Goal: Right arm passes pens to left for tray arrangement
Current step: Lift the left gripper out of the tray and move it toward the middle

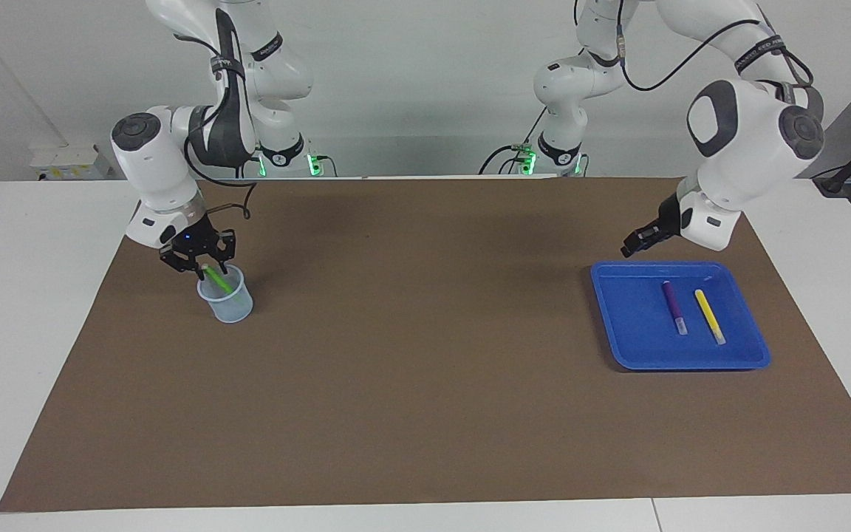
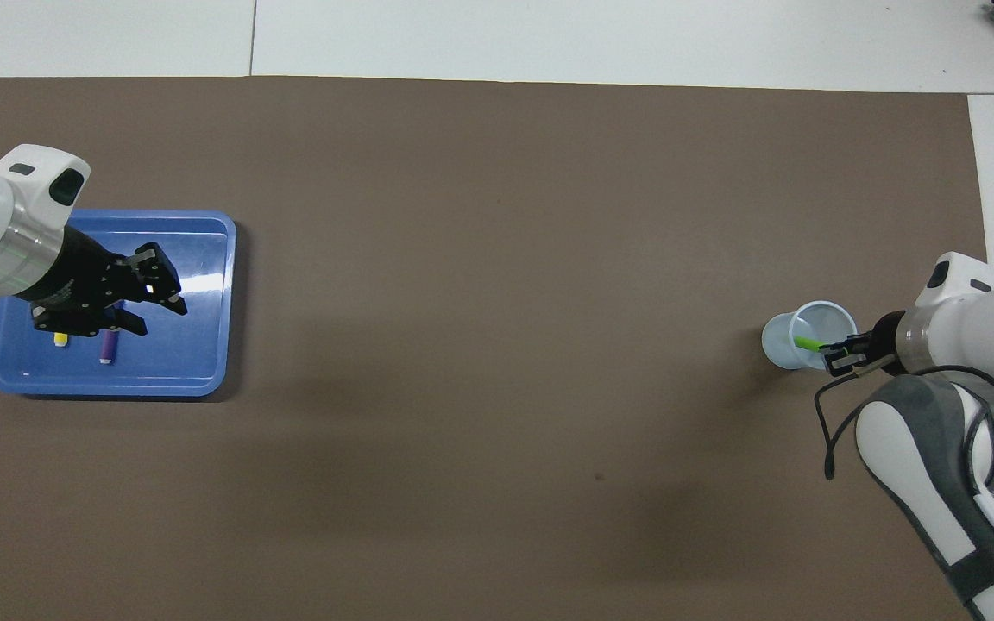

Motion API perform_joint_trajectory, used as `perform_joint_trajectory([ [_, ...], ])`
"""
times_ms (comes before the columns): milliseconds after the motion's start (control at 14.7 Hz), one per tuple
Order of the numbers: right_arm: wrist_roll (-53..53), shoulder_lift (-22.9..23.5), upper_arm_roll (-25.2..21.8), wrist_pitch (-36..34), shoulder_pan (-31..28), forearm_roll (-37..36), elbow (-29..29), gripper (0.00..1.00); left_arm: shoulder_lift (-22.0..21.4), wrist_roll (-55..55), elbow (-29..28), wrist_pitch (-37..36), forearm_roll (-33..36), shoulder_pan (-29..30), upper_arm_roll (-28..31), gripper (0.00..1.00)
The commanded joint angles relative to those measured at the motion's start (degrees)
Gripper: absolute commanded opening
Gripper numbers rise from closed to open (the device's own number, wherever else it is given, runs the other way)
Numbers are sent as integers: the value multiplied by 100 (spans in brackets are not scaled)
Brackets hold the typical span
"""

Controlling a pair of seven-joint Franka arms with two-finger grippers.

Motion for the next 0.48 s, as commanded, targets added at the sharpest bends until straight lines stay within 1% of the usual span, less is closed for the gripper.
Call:
perform_joint_trajectory([
  [0, -140, -129, 39, 117, -98, -100, -142, 30, -524, -1075, 21, -309, -605, -277, 84, 61],
  [68, -140, -129, 39, 117, -98, -100, -133, 21, -700, -1444, -6, -440, -738, -382, 84, 63],
  [136, -122, -129, 39, 117, -98, -100, -133, 10, -745, -1787, 3, -511, -835, -462, 84, 70],
  [204, -105, -112, 39, 117, -98, -100, -125, 1, -763, -2173, -15, -590, -950, -549, 23, 79],
  [271, -105, -112, 39, 109, -98, -100, -107, 0, -807, -2630, -32, -591, -959, -672, -39, 84],
  [339, -96, -103, 39, 108, -98, -100, -98, 0, -842, -3026, -119, -530, -959, -813, -66, 86],
  [407, -122, -103, 39, 108, -98, -100, -98, 0, -877, -3265, -190, -512, -977, -979, -74, 92],
])
